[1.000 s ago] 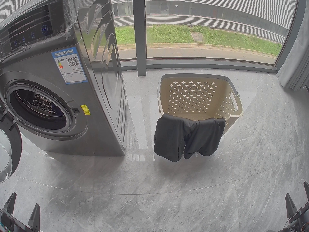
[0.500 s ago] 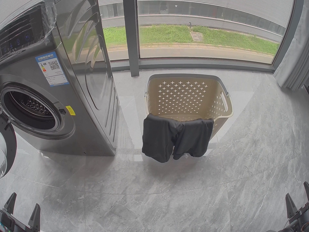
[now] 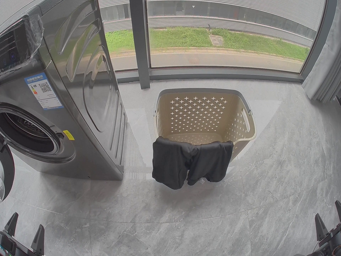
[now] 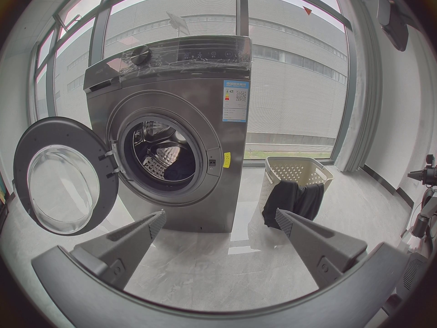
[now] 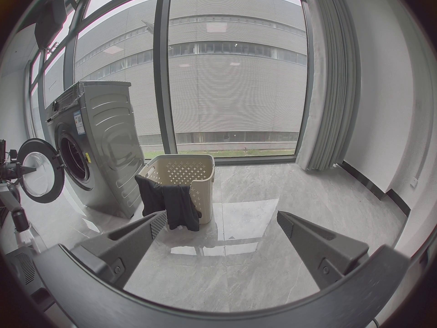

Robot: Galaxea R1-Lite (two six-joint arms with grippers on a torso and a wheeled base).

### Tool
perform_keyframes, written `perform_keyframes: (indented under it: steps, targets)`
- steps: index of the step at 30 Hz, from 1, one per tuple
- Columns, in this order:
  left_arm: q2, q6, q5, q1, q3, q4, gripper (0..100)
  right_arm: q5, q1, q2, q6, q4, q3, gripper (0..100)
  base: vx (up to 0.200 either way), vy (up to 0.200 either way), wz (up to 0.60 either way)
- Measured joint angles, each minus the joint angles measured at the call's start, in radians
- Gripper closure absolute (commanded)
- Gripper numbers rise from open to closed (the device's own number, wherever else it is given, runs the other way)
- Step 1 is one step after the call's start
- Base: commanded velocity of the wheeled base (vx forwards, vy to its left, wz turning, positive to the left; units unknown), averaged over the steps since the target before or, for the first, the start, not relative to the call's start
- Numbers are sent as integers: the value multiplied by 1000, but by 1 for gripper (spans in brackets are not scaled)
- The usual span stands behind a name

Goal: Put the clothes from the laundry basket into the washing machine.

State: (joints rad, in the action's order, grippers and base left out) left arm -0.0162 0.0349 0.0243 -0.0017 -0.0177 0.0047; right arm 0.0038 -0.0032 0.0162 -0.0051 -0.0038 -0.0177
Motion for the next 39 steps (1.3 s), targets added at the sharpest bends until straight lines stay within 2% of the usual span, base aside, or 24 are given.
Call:
perform_keyframes:
  steps: [4,7,17,23,28,31,39]
  targets:
    - [0,0,0,0,0,0,0,0,1,0,0,0,0,0,0,0,0]
    - [0,0,0,0,0,0,0,0,1,0,0,0,0,0,0,-200,0]
    - [0,-1,0,0,0,0,0,2,-1,0,-4,-16,-1,0,0,0,0]
    - [0,-3,0,0,0,0,0,21,4,24,-6,-21,-113,0,0,0,0]
    - [0,-4,0,0,0,0,0,64,10,150,-5,-24,-174,0,0,0,0]
    - [0,-4,0,0,0,0,0,98,17,267,1,-52,-193,0,0,-200,0]
    - [0,-4,0,0,0,0,0,146,65,640,57,-262,-216,0,0,-150,0]
